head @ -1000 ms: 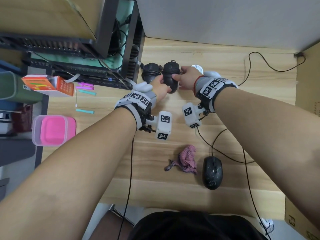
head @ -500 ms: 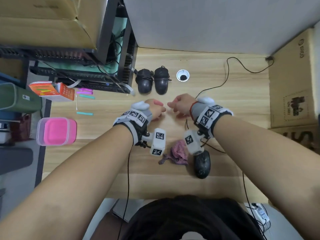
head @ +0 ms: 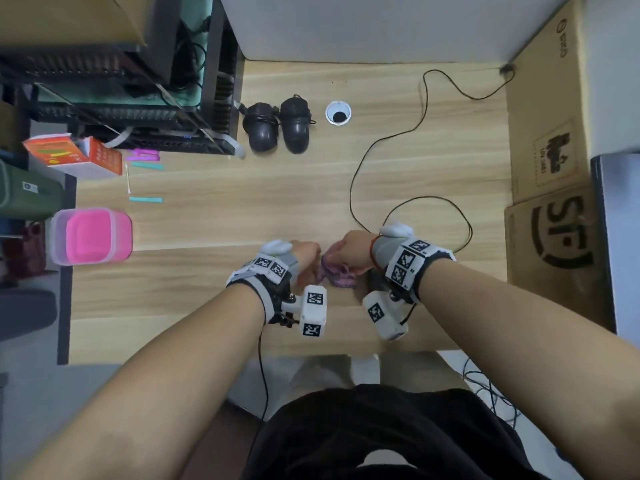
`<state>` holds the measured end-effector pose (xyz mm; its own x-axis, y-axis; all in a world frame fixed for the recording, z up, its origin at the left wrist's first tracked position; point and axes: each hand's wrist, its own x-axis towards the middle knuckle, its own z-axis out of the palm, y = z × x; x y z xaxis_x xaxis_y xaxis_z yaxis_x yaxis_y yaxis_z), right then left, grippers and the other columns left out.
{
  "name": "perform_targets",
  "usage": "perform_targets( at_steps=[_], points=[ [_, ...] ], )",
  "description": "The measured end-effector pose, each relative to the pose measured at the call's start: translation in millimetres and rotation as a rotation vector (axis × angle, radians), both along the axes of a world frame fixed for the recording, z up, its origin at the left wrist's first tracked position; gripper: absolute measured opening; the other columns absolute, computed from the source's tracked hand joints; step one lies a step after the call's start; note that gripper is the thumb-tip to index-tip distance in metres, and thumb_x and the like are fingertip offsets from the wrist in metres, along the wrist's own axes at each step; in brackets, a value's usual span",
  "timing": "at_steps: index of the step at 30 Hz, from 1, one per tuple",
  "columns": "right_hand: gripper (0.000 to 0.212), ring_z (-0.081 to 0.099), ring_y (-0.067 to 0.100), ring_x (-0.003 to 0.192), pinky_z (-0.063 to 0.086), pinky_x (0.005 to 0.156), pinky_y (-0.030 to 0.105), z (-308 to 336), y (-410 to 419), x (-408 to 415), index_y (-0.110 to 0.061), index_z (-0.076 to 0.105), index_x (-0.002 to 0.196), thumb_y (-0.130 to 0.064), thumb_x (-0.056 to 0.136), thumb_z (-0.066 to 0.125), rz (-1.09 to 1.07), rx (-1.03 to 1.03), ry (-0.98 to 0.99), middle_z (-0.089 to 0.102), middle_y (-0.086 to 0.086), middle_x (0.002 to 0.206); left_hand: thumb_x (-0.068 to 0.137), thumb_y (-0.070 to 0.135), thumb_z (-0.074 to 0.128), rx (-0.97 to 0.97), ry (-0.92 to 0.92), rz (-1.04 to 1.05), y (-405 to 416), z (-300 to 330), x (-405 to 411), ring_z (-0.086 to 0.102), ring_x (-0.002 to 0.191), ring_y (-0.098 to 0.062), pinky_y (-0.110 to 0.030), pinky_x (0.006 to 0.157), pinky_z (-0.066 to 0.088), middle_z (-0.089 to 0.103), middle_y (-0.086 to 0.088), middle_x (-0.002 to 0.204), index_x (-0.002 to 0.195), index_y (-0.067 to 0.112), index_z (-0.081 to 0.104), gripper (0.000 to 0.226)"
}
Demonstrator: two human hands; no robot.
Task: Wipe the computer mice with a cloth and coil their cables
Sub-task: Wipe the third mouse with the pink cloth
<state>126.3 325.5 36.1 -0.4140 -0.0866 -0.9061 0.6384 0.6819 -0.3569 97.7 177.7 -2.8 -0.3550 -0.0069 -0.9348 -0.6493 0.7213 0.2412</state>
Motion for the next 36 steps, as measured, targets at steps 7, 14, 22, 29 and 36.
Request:
perform_targets(
  at_steps=[7, 14, 22, 29, 36],
  points=[
    [0.025, 0.069, 0.024, 0.086, 0.059, 0.073, 0.031, -4.5, 18.6, 21.0, -0.013, 0.061, 0.099, -0.017, 0.080, 0.077, -0.298, -0.171, 0.212, 0.069, 0.004, 0.092, 0.101, 0.033, 0.038, 0.250, -0.103, 0.548, 15.5, 17.3, 11.0, 0.070, 0.051, -0.022, -0.030, 0.045, 0.054, 0.076, -0.010, 0.076, 0.092, 0.007, 0.072, 0.043],
    [0.017, 0.067, 0.017, 0.048, 0.051, 0.041, 0.023, 10.9, 79.3, 43.2, -0.010, 0.058, 0.076, 0.004, 0.083, 0.065, -0.770, -0.157, 0.313, 0.066, 0.006, 0.073, 0.093, 0.022, 0.052, 0.211, -0.058, 0.383, 55.9, 25.8, 30.1, 0.054, 0.062, -0.024, -0.034, 0.067, 0.049, 0.061, -0.006, 0.074, 0.082, 0.012, 0.062, 0.018],
    [0.012, 0.067, 0.035, 0.070, 0.060, 0.071, 0.049, -20.6, 100.8, 98.9, -0.011, 0.062, 0.086, -0.008, 0.091, 0.051, -0.769, -0.031, 0.042, 0.066, 0.019, 0.086, 0.094, 0.035, 0.051, 0.104, -0.093, 0.259, 79.9, 5.2, 72.2, 0.050, 0.057, -0.020, -0.028, 0.061, 0.046, 0.057, -0.004, 0.074, 0.075, 0.016, 0.057, 0.028],
    [0.025, 0.062, 0.029, 0.054, 0.056, 0.043, 0.035, -32.1, 83.4, 101.2, -0.014, 0.059, 0.079, 0.003, 0.092, 0.046, -0.823, -0.141, 0.104, 0.062, 0.010, 0.080, 0.096, 0.033, 0.052, 0.161, -0.128, 0.386, 87.4, 10.3, 78.4, 0.061, 0.051, -0.022, -0.026, 0.045, 0.050, 0.071, -0.003, 0.077, 0.106, 0.013, 0.069, 0.028],
    [0.020, 0.063, 0.028, 0.053, 0.057, 0.056, 0.035, 19.8, 99.5, 57.9, -0.015, 0.061, 0.074, -0.003, 0.088, 0.055, -0.786, -0.211, 0.232, 0.063, 0.010, 0.070, 0.100, 0.029, 0.048, 0.226, 0.059, 0.450, 96.4, 57.2, 43.0, 0.059, 0.066, -0.023, -0.023, 0.042, 0.047, 0.064, -0.005, 0.082, 0.099, 0.014, 0.061, 0.020]
  ],
)
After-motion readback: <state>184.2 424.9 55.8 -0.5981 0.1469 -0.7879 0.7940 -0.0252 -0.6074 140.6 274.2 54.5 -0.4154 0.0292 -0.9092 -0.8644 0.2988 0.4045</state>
